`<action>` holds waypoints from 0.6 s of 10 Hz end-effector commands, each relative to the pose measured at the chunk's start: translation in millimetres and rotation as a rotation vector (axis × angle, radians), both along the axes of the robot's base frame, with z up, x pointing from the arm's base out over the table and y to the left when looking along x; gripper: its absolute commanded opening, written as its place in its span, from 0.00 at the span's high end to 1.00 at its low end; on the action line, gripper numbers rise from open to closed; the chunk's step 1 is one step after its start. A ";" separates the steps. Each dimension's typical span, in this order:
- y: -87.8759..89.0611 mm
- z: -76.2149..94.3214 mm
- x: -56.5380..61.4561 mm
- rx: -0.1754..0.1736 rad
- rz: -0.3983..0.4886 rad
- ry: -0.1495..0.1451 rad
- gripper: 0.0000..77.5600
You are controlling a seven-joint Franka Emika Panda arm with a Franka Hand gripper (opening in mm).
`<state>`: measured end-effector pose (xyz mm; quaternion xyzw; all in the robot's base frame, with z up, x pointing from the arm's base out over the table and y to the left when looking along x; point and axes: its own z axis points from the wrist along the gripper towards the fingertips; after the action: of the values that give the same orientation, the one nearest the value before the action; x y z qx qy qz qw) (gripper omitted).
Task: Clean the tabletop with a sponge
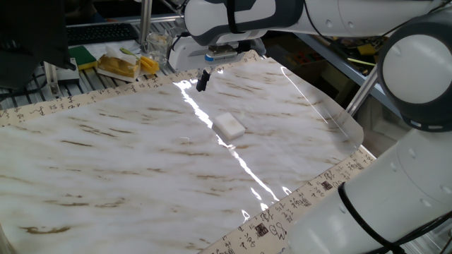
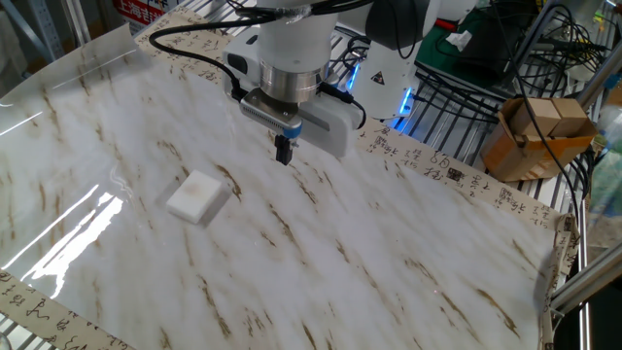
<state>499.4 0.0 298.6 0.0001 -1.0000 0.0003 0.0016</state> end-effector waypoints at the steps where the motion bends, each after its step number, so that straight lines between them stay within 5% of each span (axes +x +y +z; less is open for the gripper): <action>1: 0.0 1.7 0.5 -0.026 -0.174 0.031 1.00; 2: 0.0 7.0 1.8 -0.059 -0.148 0.041 1.00; 6: -0.2 15.6 3.8 -0.049 -0.129 0.047 1.00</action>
<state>502.1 0.1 311.2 -0.0680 -0.9972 0.0214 0.0234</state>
